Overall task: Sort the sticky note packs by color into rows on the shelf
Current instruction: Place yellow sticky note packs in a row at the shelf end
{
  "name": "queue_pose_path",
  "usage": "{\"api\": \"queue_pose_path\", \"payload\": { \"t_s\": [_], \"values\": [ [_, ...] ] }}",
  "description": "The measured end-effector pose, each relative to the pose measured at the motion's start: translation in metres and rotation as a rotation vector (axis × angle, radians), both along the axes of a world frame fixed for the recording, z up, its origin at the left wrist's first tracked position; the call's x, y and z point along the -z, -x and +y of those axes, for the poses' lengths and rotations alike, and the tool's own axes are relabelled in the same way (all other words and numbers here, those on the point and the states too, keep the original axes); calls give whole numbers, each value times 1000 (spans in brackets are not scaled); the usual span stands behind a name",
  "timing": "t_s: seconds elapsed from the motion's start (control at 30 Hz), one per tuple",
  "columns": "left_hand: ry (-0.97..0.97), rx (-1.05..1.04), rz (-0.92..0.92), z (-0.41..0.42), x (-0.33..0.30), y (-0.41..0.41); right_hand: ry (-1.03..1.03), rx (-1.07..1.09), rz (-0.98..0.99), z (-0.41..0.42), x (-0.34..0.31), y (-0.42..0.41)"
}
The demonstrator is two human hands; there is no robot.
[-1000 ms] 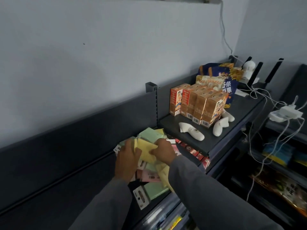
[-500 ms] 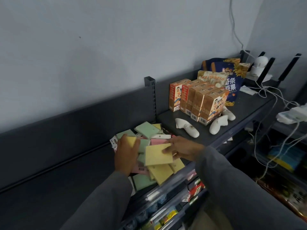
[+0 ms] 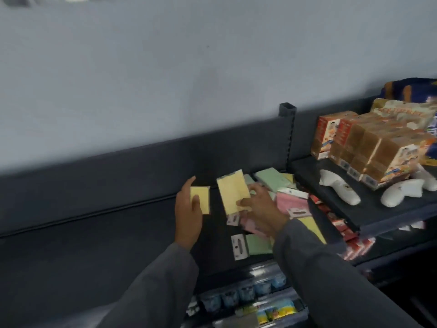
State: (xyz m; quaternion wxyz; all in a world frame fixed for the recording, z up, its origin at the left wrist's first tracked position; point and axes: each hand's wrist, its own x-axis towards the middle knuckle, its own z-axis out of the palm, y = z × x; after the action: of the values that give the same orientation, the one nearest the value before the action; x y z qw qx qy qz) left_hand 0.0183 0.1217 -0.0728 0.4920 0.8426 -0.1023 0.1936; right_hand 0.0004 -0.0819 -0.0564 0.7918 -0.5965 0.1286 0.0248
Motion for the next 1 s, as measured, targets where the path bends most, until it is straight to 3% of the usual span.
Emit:
{"api": "queue_pose_path", "payload": {
  "t_s": [0.07,0.2,0.33,0.5,0.73,0.93,1.0],
  "values": [
    [-53,-96,10,54,1,2,15,-93,-23,55,1,-10],
    [97,-237,102,158,-10,30,109,-307,-102,174,-2,-15],
    [295,-333,141,253,-32,72,-6,-524,-124,298,-14,-3],
    [197,-360,148,392,-34,118,162,-787,-178,443,-19,17],
    [204,-451,152,558,-28,155,68,-777,-107,608,-23,39],
    [296,-615,125,629,-1,136,109,-472,-206,696,-19,39],
    [299,-681,84,644,4,122,71,-463,-199,719,-11,31]
  ]
}}
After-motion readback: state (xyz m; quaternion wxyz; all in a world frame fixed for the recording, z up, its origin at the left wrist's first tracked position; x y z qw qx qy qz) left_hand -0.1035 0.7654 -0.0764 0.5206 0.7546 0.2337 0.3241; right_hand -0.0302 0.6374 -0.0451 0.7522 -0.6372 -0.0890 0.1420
